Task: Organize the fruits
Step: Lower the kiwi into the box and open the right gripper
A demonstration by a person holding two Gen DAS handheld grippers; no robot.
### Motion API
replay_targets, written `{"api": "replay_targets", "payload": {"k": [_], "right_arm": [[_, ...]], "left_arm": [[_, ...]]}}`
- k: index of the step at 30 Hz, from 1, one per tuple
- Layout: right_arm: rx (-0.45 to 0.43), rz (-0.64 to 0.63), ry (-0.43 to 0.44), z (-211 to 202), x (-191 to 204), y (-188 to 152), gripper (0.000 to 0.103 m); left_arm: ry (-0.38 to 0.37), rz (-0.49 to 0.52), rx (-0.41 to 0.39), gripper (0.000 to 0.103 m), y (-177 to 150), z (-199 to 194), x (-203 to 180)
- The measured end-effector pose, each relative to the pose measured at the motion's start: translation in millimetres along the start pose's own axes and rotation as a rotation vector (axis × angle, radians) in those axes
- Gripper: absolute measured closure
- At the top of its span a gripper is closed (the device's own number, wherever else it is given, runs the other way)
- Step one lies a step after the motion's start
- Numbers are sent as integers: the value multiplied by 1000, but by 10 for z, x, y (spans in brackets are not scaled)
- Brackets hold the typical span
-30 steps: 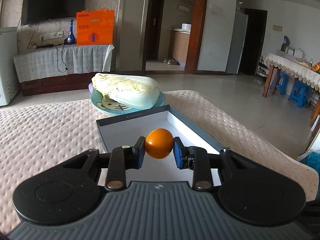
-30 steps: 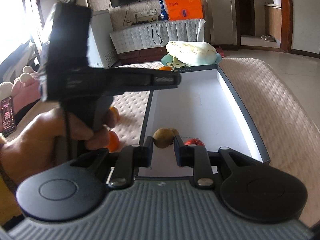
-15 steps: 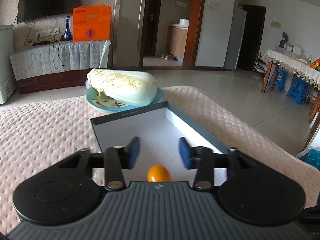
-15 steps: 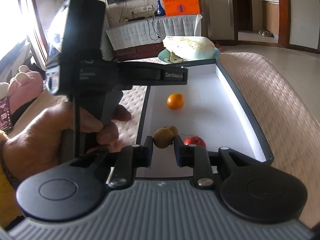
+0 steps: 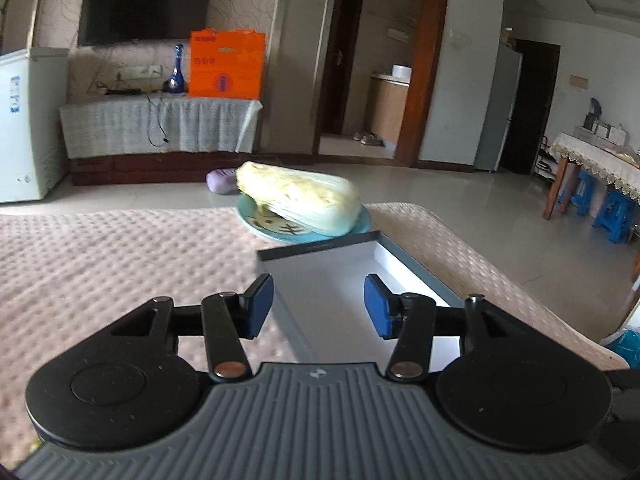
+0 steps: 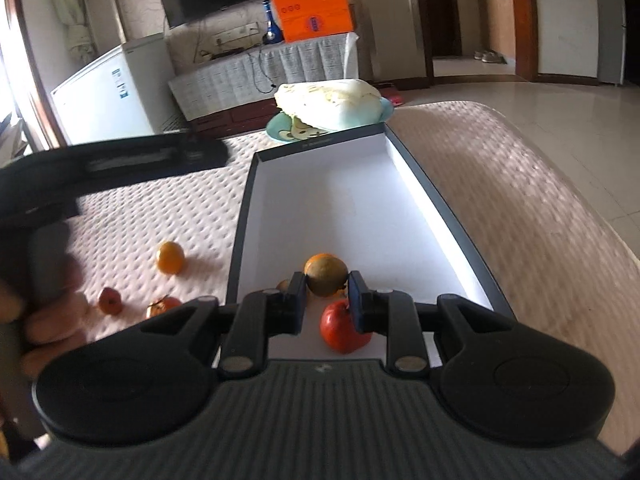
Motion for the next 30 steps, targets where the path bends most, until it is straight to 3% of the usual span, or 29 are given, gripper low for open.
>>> {"api": "replay_targets", "payload": {"k": [11,20,24,27,30], "right_arm": [[2,21,-22,136,71,31,78],[35,56,-54,436,0,72,76],[32,61,-65,437,65,71,76],[18,70,-74,405,92,74,61],[-9,62,-98,381,86,95,58]], "left_arm": [[102,-19,-17,47,-2,-813,457],[157,-35,6,47,-162,-1523,647],[169,-47,39,47,-261,-1623,689],[192,-32,53,47,-323,-1688,742],[211,-48,57,47,-372,-1770,821]]}}
Point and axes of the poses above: each gripper's, at about its wrist camera, not at the fingertips, and z roughly the way its jaws point, x to its left, y to its top, the point moved 3 cm from there along z, roughly the way its jaws point, and after that the axes turned 10 degrees about -x, right-handed, at the moved point
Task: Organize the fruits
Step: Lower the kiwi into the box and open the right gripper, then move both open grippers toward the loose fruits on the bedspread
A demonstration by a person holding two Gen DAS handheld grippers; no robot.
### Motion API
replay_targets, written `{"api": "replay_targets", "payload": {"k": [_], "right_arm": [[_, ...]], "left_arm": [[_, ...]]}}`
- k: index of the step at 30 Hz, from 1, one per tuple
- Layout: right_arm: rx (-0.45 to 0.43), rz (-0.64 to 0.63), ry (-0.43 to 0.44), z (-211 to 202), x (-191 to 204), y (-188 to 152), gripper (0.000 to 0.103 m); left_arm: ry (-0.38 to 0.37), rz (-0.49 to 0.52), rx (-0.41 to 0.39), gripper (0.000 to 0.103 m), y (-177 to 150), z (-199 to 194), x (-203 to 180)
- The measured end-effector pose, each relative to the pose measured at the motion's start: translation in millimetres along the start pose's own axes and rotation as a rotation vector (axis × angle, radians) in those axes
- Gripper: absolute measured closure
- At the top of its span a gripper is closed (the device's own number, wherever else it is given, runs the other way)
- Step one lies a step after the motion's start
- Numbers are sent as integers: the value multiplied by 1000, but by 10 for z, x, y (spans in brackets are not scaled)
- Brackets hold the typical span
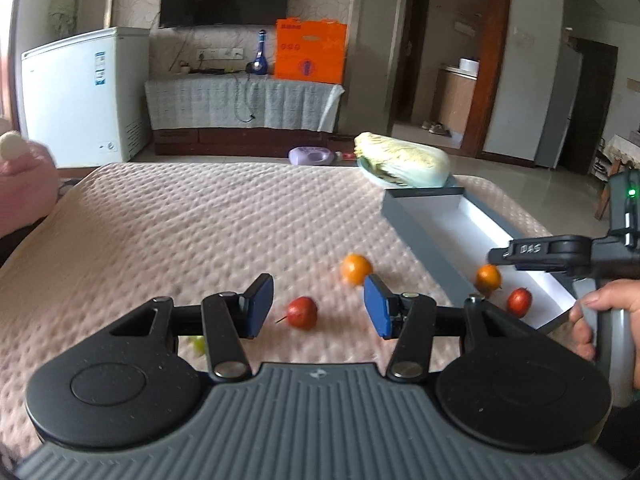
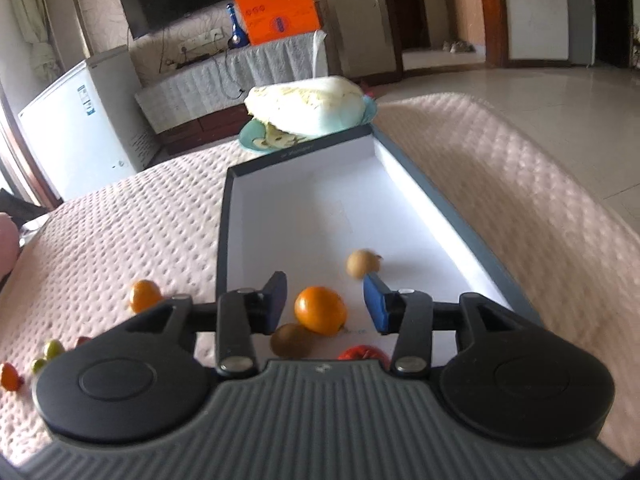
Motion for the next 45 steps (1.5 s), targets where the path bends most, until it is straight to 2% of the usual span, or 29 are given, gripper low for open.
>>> {"api": "replay_targets", "payload": {"k": [7,11,15,20,28,33,45], "right_arm": [[-39,85,12,-98,-18,33,58],[-49,126,89,-257,148,5,58],[-99,113,186,-478,374,3,58],[-67,43,211,-521,582,-87,58],[-15,-64,313,-649,938,-305,58],[22,-114,347,-610,1077,-389,58],[67,-160,362,-564,1178,-485,58]], "left_arm": [[41,17,32,47,-171,-143,135],[69,13,34,47,-201,-192,215],[109,-10,40,47,-216,-226,339],[151,-34,42,47,-225,-295,535],[227,-64,53,47,-313,-448,952],[263,-87,60,47,-354,-495,1155],[263,-91,88,47,-428,-275,1097]]}}
Point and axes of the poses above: each gripper's, at about its wrist camera, not at the fingertips, and z roughly the way its jaws point, x to its left, y to its top, the point moved 3 cm from there along z, roughly the way its jaws point, and after that the axes turned 10 degrees about -x, right-handed, at the moved point
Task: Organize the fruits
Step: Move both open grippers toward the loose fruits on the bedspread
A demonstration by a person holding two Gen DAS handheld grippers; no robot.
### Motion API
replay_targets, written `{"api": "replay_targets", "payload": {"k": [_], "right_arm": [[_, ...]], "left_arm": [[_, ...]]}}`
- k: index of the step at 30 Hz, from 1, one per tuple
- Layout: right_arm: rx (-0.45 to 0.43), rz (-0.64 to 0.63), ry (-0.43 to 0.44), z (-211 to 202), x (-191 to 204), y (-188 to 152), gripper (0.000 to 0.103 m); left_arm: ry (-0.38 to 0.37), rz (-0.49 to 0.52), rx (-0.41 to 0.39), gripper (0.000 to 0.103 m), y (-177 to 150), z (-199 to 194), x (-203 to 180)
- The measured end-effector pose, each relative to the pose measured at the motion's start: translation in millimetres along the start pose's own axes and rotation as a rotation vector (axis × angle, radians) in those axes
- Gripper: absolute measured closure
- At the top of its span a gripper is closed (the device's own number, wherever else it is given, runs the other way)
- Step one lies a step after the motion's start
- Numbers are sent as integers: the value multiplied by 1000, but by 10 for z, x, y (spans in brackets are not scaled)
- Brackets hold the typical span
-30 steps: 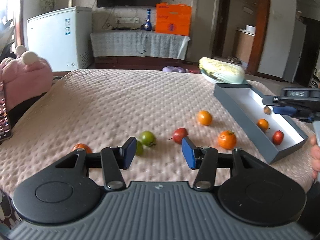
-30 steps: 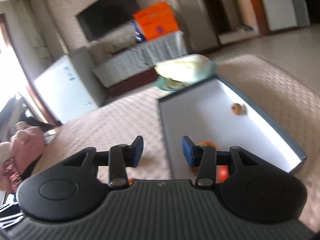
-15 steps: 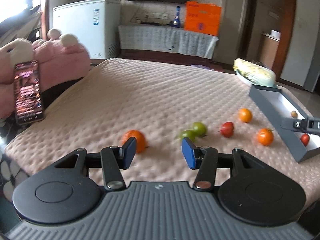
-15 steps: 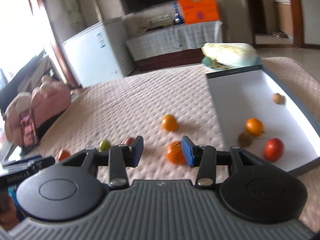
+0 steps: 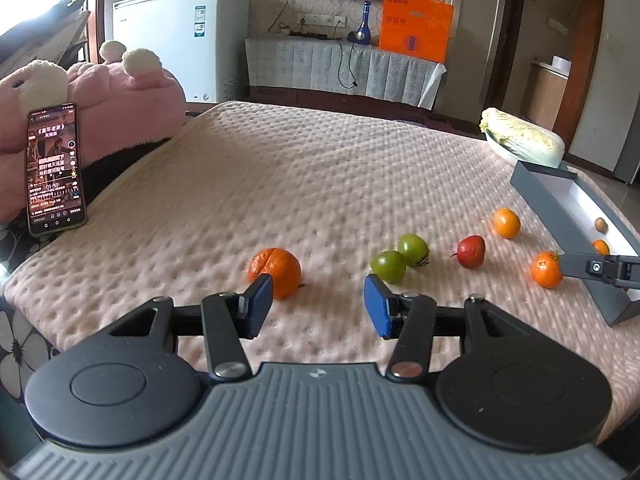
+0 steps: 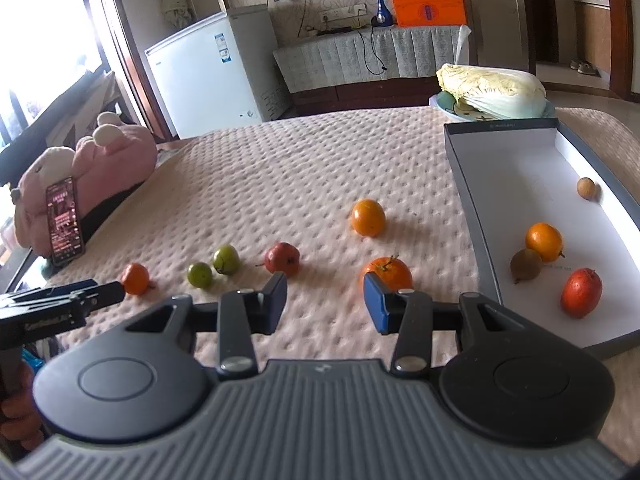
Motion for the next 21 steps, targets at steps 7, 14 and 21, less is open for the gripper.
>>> {"api": "replay_targets", "payload": {"k": [7,14,21], "right_arm": [[27,6,-6,38,-35,-21,58],[50,4,-20,75,-57,-45,58],[58,19,-38,79,-124,-56,58]], "left_arm": [[101,69,8,41,-27,81,-13],[131,85,5,40,-26,132,-2],[121,54,-14,34,-3,107,15]]}}
Point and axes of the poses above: each gripper's, at about its wrist camera, not at the fingertips, and z roughly the way its jaws point, x to its left, y to its top, the point moved 3 cm from there along z, roughly the way its jaws point, and after that the axes turned 10 degrees about -x, right-handed, at the moved point
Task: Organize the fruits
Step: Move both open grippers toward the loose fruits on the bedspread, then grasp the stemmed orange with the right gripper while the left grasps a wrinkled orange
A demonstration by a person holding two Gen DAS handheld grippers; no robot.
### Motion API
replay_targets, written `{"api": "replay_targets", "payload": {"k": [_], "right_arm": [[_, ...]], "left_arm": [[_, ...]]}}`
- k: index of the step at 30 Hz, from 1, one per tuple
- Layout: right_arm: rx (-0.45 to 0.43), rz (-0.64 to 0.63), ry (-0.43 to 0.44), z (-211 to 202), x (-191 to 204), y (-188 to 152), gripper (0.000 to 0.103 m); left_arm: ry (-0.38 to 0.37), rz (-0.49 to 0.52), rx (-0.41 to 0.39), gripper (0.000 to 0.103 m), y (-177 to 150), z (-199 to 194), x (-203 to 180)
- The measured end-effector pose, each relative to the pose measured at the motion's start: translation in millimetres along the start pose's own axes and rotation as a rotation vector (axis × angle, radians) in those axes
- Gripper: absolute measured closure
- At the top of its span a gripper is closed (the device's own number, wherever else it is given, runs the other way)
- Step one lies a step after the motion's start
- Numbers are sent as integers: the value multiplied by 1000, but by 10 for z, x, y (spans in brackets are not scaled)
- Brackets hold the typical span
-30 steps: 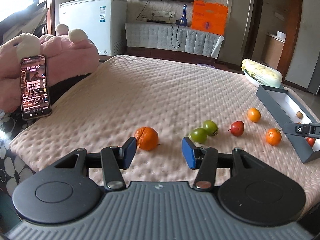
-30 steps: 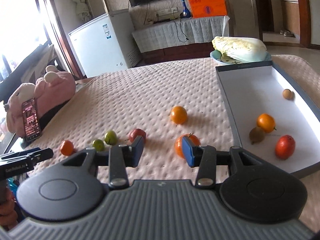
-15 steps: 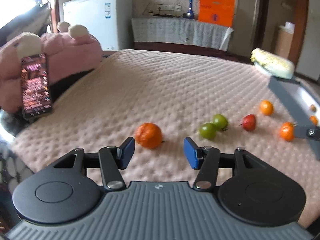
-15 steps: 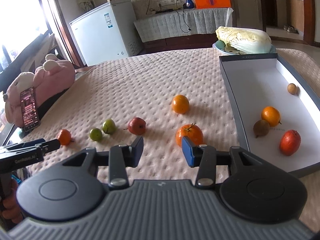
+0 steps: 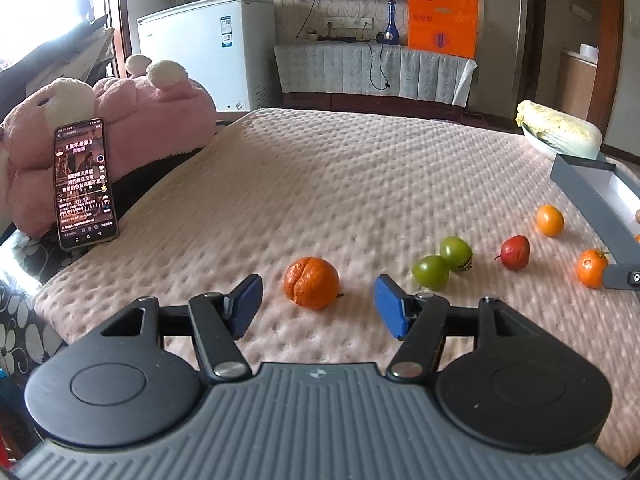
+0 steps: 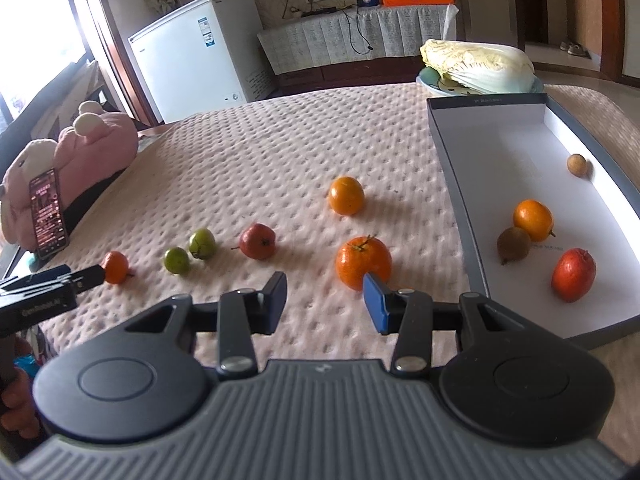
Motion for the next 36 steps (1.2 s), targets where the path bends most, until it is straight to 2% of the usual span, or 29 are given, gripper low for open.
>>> {"api": "replay_targets", "payload": {"k": [5,7,15,18,25,27,29,32,36], "right_arm": [[2,12,-10,-6,-52,-6,58],[5,3,-16,-3,-64,-8,58],[0,-48,-9,95,-23,-25,58],[-18,-114,-51,141,31,-34,58],[-32,-159,-99,332,22,-34,55],[-25,-168,-101,393,28,-25,56],[-18,-171,-111,440,19,-24,61],[-19,-147,-84,433,22,-17,63],[-18,-130,16,351,124,-44,63]], "left_arm": [[-35,-31,6,32,-2,-6,3],[-37,-47,12,29,-2,14,22],[-35,-78,44,29,-25,119,48],[-36,-87,49,29,-26,136,62],[-27,-107,56,29,-17,186,119],[-26,-113,56,29,-9,206,137],[-21,-112,52,29,5,228,151],[-19,-113,53,29,19,281,161],[-28,-109,50,29,41,334,126]]}}
Point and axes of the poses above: each gripper's, at about its wrist camera, not at the fingertips, and z roughly the way its jaws point, x to its left, y to its top, the point moved 3 cm from there along z, roughly the way its jaws point, and after that the axes turned 10 degrees about -x, right-handed, at the moved point
